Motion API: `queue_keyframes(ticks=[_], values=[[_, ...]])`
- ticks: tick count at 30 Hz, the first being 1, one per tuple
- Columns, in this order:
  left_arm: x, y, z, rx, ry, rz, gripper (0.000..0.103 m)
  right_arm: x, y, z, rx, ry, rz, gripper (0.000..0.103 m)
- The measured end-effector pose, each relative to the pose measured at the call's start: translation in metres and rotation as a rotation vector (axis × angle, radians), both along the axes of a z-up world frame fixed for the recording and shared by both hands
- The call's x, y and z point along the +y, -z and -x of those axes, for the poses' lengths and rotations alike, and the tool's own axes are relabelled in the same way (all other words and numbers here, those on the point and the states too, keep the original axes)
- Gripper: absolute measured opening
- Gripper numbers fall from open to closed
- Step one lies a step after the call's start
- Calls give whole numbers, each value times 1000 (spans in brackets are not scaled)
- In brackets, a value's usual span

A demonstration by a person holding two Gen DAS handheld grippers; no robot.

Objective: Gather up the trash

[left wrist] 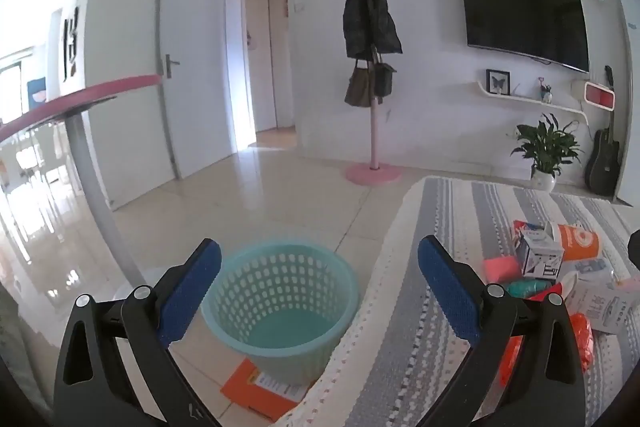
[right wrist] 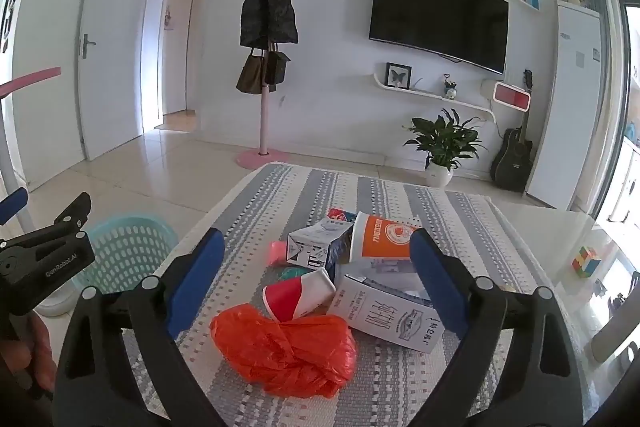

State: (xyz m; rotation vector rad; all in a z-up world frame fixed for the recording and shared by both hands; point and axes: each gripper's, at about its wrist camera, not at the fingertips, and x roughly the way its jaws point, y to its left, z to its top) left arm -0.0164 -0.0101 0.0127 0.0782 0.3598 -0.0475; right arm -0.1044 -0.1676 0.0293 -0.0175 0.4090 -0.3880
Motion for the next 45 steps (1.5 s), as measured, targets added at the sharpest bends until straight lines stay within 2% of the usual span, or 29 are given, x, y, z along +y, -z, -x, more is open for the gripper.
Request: queue_keyframes(ticks=[13, 14, 45], values=[[-8, -3, -7, -11, -38, 18, 96, 1, 0, -1, 13, -20, -14, 89], [8, 0, 0, -18, -33, 26, 96, 1, 0, -1, 13, -20, -14, 89], [14, 0, 1, -22, -44, 46, 96, 4, 2, -2, 17, -31, -26, 89]])
